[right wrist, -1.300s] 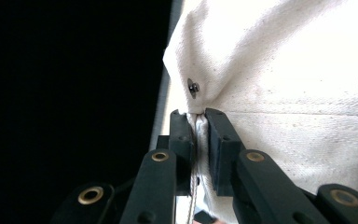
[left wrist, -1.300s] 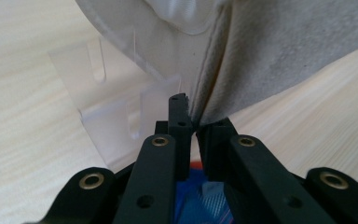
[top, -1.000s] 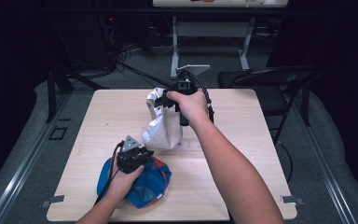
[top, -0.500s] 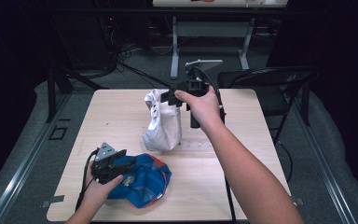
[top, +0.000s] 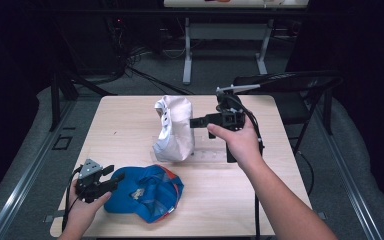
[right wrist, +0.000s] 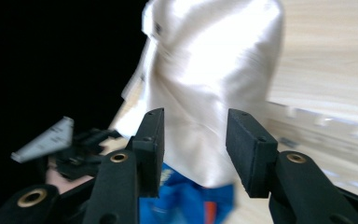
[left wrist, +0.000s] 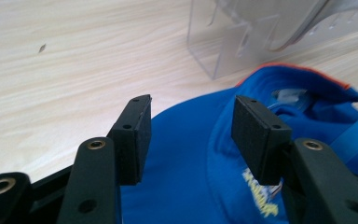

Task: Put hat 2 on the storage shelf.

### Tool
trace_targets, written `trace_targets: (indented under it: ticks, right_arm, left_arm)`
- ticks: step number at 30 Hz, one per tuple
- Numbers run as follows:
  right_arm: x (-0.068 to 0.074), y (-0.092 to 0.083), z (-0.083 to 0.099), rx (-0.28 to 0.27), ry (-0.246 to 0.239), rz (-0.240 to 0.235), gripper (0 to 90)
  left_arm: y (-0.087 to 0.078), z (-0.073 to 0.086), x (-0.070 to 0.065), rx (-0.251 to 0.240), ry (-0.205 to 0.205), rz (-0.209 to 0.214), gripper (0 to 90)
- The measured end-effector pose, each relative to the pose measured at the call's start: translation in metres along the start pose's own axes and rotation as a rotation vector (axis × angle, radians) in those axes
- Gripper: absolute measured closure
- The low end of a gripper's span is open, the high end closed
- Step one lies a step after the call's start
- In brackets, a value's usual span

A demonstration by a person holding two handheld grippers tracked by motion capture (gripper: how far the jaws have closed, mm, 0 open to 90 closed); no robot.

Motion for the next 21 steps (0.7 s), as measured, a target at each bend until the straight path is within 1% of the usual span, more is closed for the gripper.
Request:
trace_targets:
  ticks: [3,5,7,8,11,13,15,16,18,19,21]
  right_arm:
    - [-0.008,-0.006,0.016,-0.037,-0.055,0.035,56.0]
    - [-0.013,-0.009,0.026,-0.047,-0.057,0.043,56.0]
    - [-0.020,-0.009,0.036,-0.048,-0.060,0.034,55.6]
    - [-0.023,-0.009,0.041,-0.044,-0.064,0.035,54.8]
    - [-0.031,-0.007,0.057,-0.045,-0.044,0.033,53.4]
    - [-0.037,-0.004,0.068,-0.055,-0.045,0.046,52.2]
    - [-0.042,0.000,0.080,-0.042,-0.039,0.058,51.3]
    - [-0.045,0.003,0.087,-0.036,-0.036,0.051,51.1]
    - [-0.049,0.008,0.095,-0.031,-0.023,0.050,50.9]
    - [-0.054,0.013,0.102,-0.024,-0.017,0.054,50.8]
    - [-0.056,0.015,0.105,-0.016,-0.008,0.056,50.9]
  left_arm:
    - [-0.001,0.006,0.004,0.018,-0.003,-0.011,46.6]
    - [-0.001,0.010,0.007,0.023,-0.003,-0.016,46.7]
    - [-0.002,0.013,0.009,0.037,0.001,-0.018,47.0]
    - [-0.002,0.014,0.010,0.029,-0.002,-0.027,47.1]
    - [-0.001,0.017,0.012,0.033,-0.014,-0.031,47.0]
    - [0.000,0.019,0.014,0.039,-0.022,-0.032,47.0]
    - [0.001,0.021,0.014,0.049,-0.022,-0.034,47.0]
    - [0.001,0.021,0.014,0.050,-0.022,-0.034,47.0]
    - [0.002,0.023,0.015,0.057,-0.013,-0.041,47.0]
    - [0.003,0.023,0.015,0.063,-0.003,-0.049,47.0]
    - [0.004,0.025,0.016,0.074,0.005,-0.055,47.0]
Point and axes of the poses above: each handheld gripper's, and its own axes: y roughly forward along the jaws, z roughly out of its underside, x roughly to its left, the point moved 4 cm from there along y, roughly forward along the jaws, and after that the axes turned 4 degrees about -x, right-handed, at the moved point
